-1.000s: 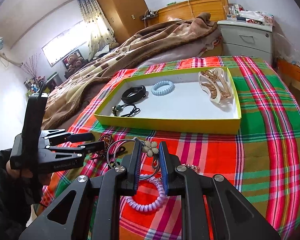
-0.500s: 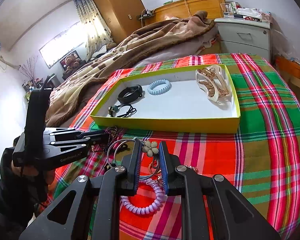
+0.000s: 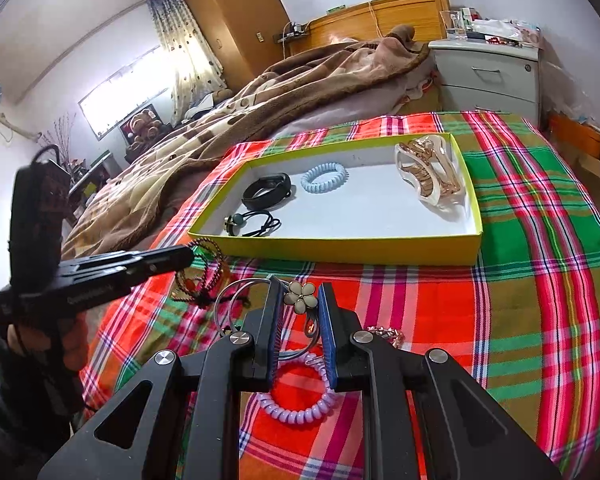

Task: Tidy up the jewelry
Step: 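Close the left tool on the dark beaded bracelet, then carry the beaded bracelet with the left tool over the box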

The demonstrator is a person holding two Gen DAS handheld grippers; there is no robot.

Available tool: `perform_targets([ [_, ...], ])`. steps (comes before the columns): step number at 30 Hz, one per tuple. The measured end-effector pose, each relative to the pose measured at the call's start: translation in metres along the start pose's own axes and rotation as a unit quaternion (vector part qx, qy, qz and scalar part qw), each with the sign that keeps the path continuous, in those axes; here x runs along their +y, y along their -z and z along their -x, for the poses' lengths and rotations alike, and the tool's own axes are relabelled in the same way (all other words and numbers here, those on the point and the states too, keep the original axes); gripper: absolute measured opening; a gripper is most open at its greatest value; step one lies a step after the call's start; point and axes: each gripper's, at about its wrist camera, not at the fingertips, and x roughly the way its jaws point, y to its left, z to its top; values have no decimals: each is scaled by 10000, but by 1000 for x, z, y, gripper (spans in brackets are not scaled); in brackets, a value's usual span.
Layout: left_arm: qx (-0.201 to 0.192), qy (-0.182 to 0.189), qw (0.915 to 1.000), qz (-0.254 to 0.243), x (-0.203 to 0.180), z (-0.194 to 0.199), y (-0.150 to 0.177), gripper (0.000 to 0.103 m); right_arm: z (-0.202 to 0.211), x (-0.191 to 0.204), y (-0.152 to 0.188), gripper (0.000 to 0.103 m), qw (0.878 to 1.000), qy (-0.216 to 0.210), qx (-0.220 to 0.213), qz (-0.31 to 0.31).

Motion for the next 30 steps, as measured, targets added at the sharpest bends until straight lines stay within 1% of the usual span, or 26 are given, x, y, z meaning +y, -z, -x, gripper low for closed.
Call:
perform_targets([
  [7,-175,66,9998,-3,-1,14,-5,7,5,5,-2,18,9999,17,-98,41],
  [13,-311,70,9995,-11,-2,24,-14,7,13,6,-11,18,9998,89,-199,47],
  [19,-501,87,9987,-96,-5,34,-32,7,21,7,-31,18,9989,201,-401,107],
  [22,-578,174,9981,-127,-8,37,-43,7,20,8,-40,18,9983,314,-449,174],
  [25,-597,241,9979,-87,-7,33,-58,7,15,4,-51,18,9980,417,-439,178],
  [30,-646,318,9972,-200,-12,22,-79,7,4,-5,-64,18,9975,564,-411,69],
])
